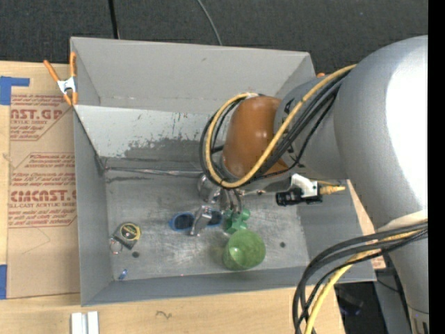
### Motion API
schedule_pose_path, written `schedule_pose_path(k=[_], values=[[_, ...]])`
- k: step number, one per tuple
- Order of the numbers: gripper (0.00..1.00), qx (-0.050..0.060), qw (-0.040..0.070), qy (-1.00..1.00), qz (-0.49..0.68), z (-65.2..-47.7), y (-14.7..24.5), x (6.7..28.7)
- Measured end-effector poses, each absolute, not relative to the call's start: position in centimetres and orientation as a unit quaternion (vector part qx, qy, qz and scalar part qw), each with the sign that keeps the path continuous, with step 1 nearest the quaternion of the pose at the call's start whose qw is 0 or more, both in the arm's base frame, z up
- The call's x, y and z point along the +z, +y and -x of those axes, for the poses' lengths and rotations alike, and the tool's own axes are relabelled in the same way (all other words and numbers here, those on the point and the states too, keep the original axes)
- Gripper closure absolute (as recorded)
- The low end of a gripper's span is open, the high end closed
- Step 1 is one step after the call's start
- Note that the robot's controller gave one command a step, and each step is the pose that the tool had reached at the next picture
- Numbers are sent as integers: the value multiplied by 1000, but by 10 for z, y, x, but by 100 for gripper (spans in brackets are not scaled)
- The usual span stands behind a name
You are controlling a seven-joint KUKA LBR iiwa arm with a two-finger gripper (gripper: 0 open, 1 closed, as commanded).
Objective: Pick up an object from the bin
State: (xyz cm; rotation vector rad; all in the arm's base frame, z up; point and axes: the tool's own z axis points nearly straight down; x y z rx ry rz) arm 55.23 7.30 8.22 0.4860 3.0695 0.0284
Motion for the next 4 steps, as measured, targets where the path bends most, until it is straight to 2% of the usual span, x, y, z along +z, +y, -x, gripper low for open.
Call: schedule_pose_path(k=[1, 2, 3, 4], values=[[0, 7, 20, 987, -162, -549, 78, 82], [100, 4, 4, 987, -163, -541, 78, 75], [100, 1, 2, 987, -162, -542, 79, 77], [100, 2, 4, 987, -161, -544, 80, 184]])
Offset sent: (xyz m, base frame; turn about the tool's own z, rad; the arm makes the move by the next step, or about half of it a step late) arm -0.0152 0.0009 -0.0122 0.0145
